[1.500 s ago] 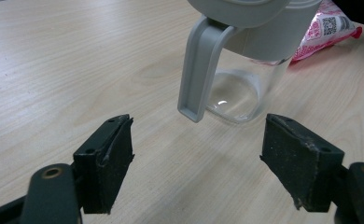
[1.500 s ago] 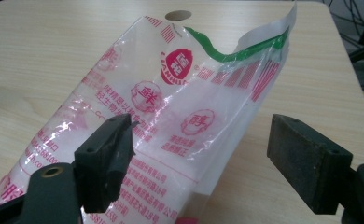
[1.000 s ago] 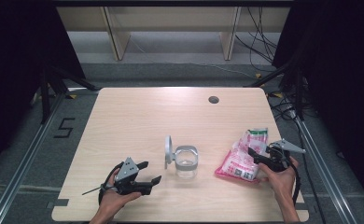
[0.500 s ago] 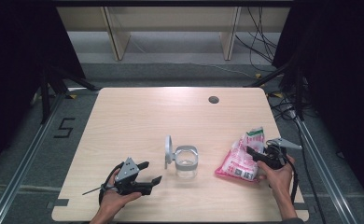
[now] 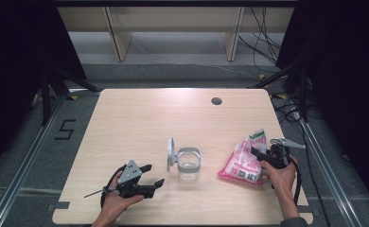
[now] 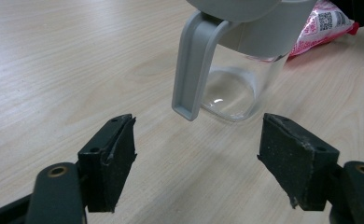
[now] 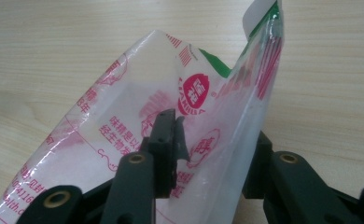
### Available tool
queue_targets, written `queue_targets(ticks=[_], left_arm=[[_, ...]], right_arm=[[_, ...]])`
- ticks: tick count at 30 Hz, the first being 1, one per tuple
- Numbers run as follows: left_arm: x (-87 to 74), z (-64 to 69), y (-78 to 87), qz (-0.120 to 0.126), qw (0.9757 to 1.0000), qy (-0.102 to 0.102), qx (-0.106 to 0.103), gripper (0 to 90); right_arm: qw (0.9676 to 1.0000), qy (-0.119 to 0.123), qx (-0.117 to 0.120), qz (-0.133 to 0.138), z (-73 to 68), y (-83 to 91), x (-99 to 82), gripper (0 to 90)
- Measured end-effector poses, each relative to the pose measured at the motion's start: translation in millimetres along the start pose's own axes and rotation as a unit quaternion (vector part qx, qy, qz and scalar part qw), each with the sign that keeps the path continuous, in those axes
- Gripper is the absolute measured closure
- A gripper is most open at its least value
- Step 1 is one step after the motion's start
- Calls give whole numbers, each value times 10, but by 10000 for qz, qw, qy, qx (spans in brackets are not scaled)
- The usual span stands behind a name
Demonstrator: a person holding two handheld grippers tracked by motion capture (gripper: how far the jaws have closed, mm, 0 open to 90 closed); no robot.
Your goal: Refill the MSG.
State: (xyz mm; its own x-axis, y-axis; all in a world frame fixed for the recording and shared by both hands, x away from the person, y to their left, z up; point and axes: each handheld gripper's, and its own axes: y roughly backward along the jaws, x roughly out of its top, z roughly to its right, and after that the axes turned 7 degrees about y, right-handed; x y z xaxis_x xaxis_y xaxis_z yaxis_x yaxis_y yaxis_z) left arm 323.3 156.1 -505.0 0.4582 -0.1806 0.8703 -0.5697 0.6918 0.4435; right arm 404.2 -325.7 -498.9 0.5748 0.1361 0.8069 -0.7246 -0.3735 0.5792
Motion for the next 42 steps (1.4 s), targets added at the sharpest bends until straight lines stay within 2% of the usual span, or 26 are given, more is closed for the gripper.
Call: queue_targets(ticks=[2, 3, 4, 5, 6, 7, 8, 9, 14, 16, 17, 19, 20, 23, 24, 25, 27, 28, 31, 34, 35, 36, 37, 39, 40, 42], left_arm=[[0, 4, -1, 12, 10000, 15, -11, 262], [-1, 4, -4, 33, 10000, 25, -16, 262], [1, 7, 3, 16, 10000, 23, 8, 262], [0, 7, 3, 24, 10000, 35, 10, 262], [0, 7, 3, 24, 10000, 35, 10, 262], [0, 4, -1, 8, 10000, 14, -17, 262], [-1, 13, 0, 12, 10000, 28, -6, 262], [0, 11, 0, 12, 10000, -5, 2, 262], [1, 12, 2, 3, 10000, -21, -20, 262], [0, 12, 5, 10, 10000, -17, -12, 262], [1, 10, 7, 5, 10000, -21, -15, 263], [1, 12, 7, 14, 10000, -14, -15, 263], [2, 12, 9, 18, 10000, -19, -11, 263], [3, 17, 17, 37, 10000, 6, 5, 263], [3, 16, 19, 41, 10000, 12, 12, 263], [4, 16, 20, 46, 10000, 16, 1, 263], [7, 16, 24, 64, 10000, 17, -21, 263], [8, 19, 27, 71, 10000, 17, -20, 264], [12, 26, 33, 104, 9999, 12, -32, 263], [15, 39, 40, 85, 10000, -2, -52, 263], [17, 50, 38, 93, 9999, -21, -52, 263], [19, 61, 38, 74, 9999, -48, -70, 263], [17, 99, 23, 99, 9999, -24, -129, 263], [14, 130, 16, 74, 9998, -71, -175, 263], [13, 160, 8, 30, 9996, -137, -229, 262], [9, 207, -10, 59, 9995, -149, -286, 263]], right_arm=[[9999, -96, -57, -113, -17, 4, 10, 681], [9995, -266, -37, -146, -35, 6, 12, 694], [10000, -53, -6, -72, 8, -6, 11, 717], [10000, -29, -58, -62, 9, -13, 15, 766], [10000, -29, -58, -62, 9, -13, 15, 766], [9997, -185, -51, -119, -35, -13, 17, 802], [9999, 35, -85, -83, -8, -18, 18, 817], [9998, -139, -34, -130, -37, -15, 18, 835], [9998, -139, 78, -130, -46, -9, 23, 887], [9999, -59, 107, -45, -50, -16, 20, 898], [9998, 146, 81, -80, -28, -10, 31, 900], [9998, 164, 69, -57, -31, -5, 31, 900], [9999, -19, 141, -10, -65, 7, 32, 900], [9997, 107, 192, 80, -78, 37, 62, 900], [9988, 393, 257, 147, -64, 39, 83, 900], [9984, 472, 276, 170, -101, 67, 109, 900], [9986, 385, 321, 143, -130, 91, 116, 900], [9975, 521, 389, 275, -118, 115, 131, 900], [9958, 670, 494, 393, -189, 224, 181, 900], [9949, 679, 582, 464, -217, 275, 191, 900], [9953, 571, 613, 493, -252, 316, 191, 900], [9937, 697, 640, 595, -256, 348, 204, 900], [9915, 683, 761, 803, -306, 389, 224, 900], [9919, 555, 816, 803, -349, 421, 233, 900], [9905, 716, 749, 907, -367, 434, 258, 900], [9862, 811, 960, 1075, -452, 475, 304, 900]])
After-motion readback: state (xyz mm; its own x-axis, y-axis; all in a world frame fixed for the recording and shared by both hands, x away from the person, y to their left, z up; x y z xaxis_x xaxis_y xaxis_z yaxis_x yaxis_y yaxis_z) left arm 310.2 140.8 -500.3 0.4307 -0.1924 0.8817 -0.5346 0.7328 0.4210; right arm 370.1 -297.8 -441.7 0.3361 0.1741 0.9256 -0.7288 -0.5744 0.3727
